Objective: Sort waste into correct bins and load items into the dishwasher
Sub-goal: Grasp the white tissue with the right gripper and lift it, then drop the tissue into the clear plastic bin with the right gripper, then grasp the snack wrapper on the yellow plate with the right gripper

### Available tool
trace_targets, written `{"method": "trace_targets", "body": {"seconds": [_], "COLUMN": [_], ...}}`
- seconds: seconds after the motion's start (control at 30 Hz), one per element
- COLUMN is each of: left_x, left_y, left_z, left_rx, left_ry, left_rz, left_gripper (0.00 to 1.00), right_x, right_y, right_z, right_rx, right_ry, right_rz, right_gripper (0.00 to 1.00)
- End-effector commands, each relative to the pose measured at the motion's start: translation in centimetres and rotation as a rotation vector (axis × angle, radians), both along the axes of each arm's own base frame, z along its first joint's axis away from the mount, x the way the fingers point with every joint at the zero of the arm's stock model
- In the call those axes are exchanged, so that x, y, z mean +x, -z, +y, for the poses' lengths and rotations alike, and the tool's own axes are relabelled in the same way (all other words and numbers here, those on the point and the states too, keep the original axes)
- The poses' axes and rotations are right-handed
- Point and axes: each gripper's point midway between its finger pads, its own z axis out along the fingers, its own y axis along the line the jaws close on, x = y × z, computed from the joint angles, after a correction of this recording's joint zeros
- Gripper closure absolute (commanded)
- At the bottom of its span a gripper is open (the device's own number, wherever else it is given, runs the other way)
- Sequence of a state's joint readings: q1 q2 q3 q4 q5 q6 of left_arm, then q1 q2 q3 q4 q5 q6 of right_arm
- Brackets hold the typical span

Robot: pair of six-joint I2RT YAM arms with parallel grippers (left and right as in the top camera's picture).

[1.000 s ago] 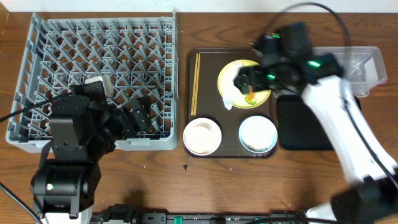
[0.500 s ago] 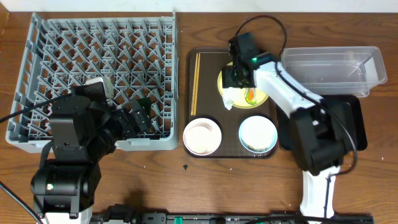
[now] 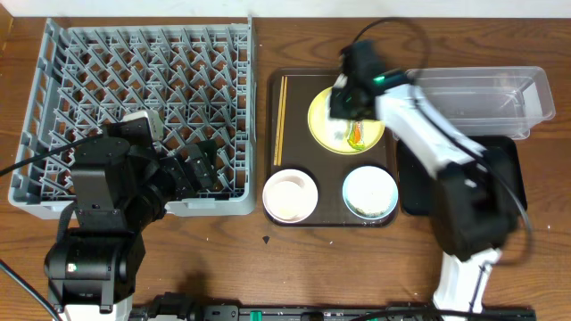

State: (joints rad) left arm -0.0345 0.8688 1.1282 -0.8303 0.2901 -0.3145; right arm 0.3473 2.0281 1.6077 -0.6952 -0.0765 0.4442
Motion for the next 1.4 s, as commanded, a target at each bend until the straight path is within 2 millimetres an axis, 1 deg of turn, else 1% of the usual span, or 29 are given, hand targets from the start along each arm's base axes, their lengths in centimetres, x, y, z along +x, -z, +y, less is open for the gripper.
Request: {"method": "trace_targets", "body": {"seconds": [0.0, 0.03, 0.07, 0.1, 0.13, 0.17, 0.23, 0.3, 0.37, 0.4, 0.43, 0.47, 0.5, 0.57, 0.6, 0.63, 0.73, 0.77, 0.8, 0.87, 0.9, 0.93, 1.0, 1.13, 1.27, 1.37], "left_x": [0.0, 0.0, 0.0, 0.0, 0.0, 0.0, 0.0, 0.0, 0.0, 0.0, 0.0, 0.0, 0.0, 0.0, 0.0, 0.0, 0.0, 0.0, 0.0, 0.0, 0.0, 0.0, 0.0, 0.0, 0.0, 0.0], "left_y": [-0.9, -0.9, -0.9, -0.9, -0.9, -0.9, -0.9, -0.9, -0.9, -0.9, -0.9, -0.9, -0.9, -0.9, -0.9, -0.9, -0.9, -0.9, -0.9, -0.9, -0.9, -0.9, -0.9, -0.9, -0.9, -0.9], "left_z": [-0.1, -0.1, -0.1, -0.1, -0.1, -0.1, -0.1, -0.1, -0.1, -0.1, -0.1, -0.1, -0.1, -0.1, -0.1, -0.1, -0.1, -0.1, -0.1, -0.1, -0.1, -0.1, -0.1, -0.1, -0.1, -0.1], "left_rx": [-0.004, -0.004, -0.004, -0.004, -0.004, -0.004, -0.004, -0.004, -0.004, -0.004, -0.004, -0.004, -0.004, -0.004, -0.004, -0.004, -0.004, -0.004, -0.004, -0.004, -0.004, -0.004, -0.004, -0.004, -0.004, -0.004], "left_ry": [0.01, 0.01, 0.01, 0.01, 0.01, 0.01, 0.01, 0.01, 0.01, 0.01, 0.01, 0.01, 0.01, 0.01, 0.01, 0.01, 0.01, 0.01, 0.01, 0.01, 0.01, 0.01, 0.01, 0.01, 0.01, 0.01], "left_rz": [-0.024, -0.024, -0.024, -0.024, -0.024, -0.024, -0.024, -0.024, -0.024, -0.024, -0.024, -0.024, -0.024, -0.024, -0.024, -0.024, -0.024, -0.024, -0.024, -0.024, -0.024, -0.024, -0.024, -0.024, -0.024, -0.024], "left_gripper": [0.02, 0.02, 0.02, 0.02, 0.02, 0.02, 0.02, 0.02, 0.02, 0.02, 0.02, 0.02, 0.02, 0.02, 0.02, 0.02, 0.02, 0.02, 0.02, 0.02, 0.02, 0.02, 0.02, 0.02, 0.02, 0.02], "right_x": [1.1, 1.1, 1.0, 0.9, 0.7, 0.4, 0.3, 0.7, 0.8, 0.9, 1.0, 1.3, 1.5, 1.7, 1.9, 2.0, 1.6, 1.2, 0.4, -0.9, -1.6, -2.1, -3.1, -3.8, -2.8, -2.0], "right_y": [-8.2, -8.7, -8.5, -8.2, -7.8, -6.8, -5.8, -4.7, -3.7, -3.3, -3.0, -2.9, -3.1, -4.0, -4.6, -5.5, -8.5, -9.3, -9.9, -10.0, -9.6, -9.0, -7.1, -2.9, 1.0, 3.6], "right_z": [-5.5, -7.7, -10.0, -11.5, -12.5, -15.1, -17.5, -18.9, -19.8, -20.0, -20.3, -20.4, -20.4, -19.4, -18.6, -17.4, -12.3, -10.7, -8.5, -5.6, -4.3, -3.5, -2.4, -2.7, -3.7, -4.2], "right_rx": [0.088, 0.095, 0.087, 0.077, 0.068, 0.043, 0.029, 0.03, 0.022, 0.02, 0.016, 0.005, 0.0, 0.025, 0.046, 0.076, 0.155, 0.167, 0.172, 0.145, 0.116, 0.08, -0.022, -0.237, -0.402, -0.433], "right_ry": [0.193, 0.266, 0.351, 0.415, 0.46, 0.573, 0.666, 0.704, 0.723, 0.728, 0.724, 0.698, 0.667, 0.583, 0.532, 0.46, 0.175, 0.093, -0.003, -0.115, -0.144, -0.158, -0.138, 0.034, 0.117, 0.142], "right_rz": [-0.124, -0.117, -0.096, -0.079, -0.066, -0.033, -0.007, 0.005, 0.023, 0.03, 0.03, 0.021, 0.011, -0.008, -0.021, -0.041, -0.111, -0.128, -0.139, -0.134, -0.12, -0.103, -0.054, 0.02, 0.017, 0.034], "right_gripper": [0.99, 0.99, 0.99, 0.99, 0.99, 0.99, 0.99, 0.99, 0.99, 0.87, 0.71, 0.59, 0.5, 0.48, 0.48, 0.48, 0.48, 0.48, 0.48, 0.46, 0.43, 0.4, 0.35, 0.28, 0.28, 0.29]}}
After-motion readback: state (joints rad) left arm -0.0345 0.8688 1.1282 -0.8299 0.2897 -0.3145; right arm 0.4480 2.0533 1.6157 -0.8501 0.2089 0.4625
